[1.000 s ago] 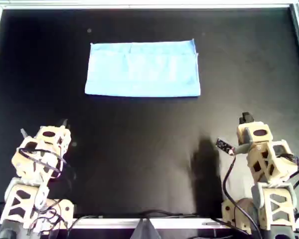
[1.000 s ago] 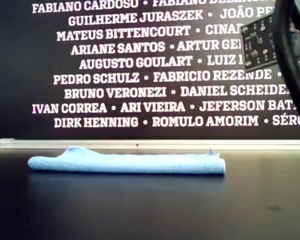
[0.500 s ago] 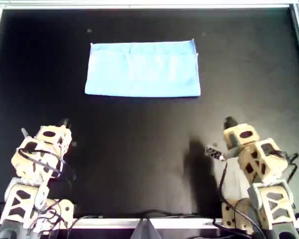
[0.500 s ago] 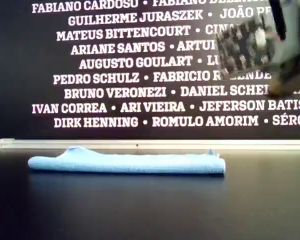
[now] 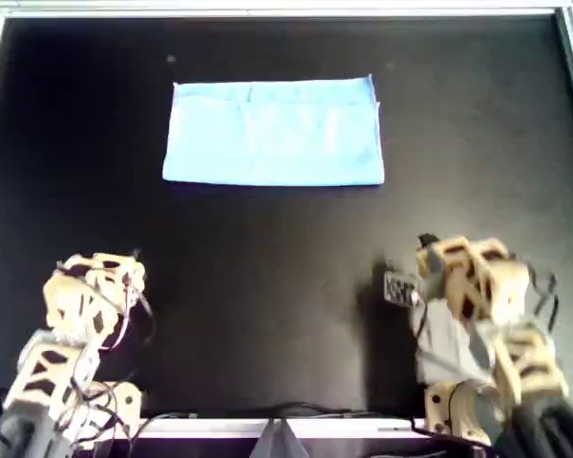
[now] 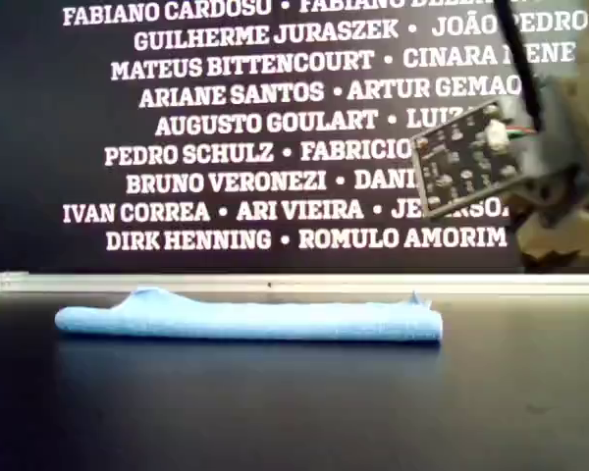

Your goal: Fold a cloth

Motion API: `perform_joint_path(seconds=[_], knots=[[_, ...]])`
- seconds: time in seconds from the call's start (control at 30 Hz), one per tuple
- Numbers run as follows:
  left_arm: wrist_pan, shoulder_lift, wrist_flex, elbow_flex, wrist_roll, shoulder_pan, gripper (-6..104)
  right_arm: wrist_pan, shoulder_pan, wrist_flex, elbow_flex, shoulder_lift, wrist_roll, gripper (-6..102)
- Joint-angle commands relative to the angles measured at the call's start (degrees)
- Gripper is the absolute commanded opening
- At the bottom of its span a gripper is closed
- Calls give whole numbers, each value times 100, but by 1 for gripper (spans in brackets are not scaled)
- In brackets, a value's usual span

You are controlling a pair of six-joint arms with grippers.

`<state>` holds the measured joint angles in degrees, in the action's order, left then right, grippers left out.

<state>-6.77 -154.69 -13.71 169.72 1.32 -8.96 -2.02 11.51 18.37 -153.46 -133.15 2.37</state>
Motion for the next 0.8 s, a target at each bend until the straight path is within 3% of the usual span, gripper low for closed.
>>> perform_joint_path(seconds=[0.0,0.23,0.37,0.57,0.77], knots=[[-44,773,176,-1099,18,18,57,-62,-26,-246,1529,1802,26,50],[-35,3639,334,-2689,-79,18,57,-53,-26,-246,3023,4104,18,50],[62,4711,378,-3445,-79,97,57,-53,-26,-246,3357,4491,18,50],[-26,5537,422,-4043,-18,18,58,-62,149,-255,3489,4509,-62,51],[-26,6117,422,-4808,-79,18,58,-53,483,-255,4034,4790,-62,63]])
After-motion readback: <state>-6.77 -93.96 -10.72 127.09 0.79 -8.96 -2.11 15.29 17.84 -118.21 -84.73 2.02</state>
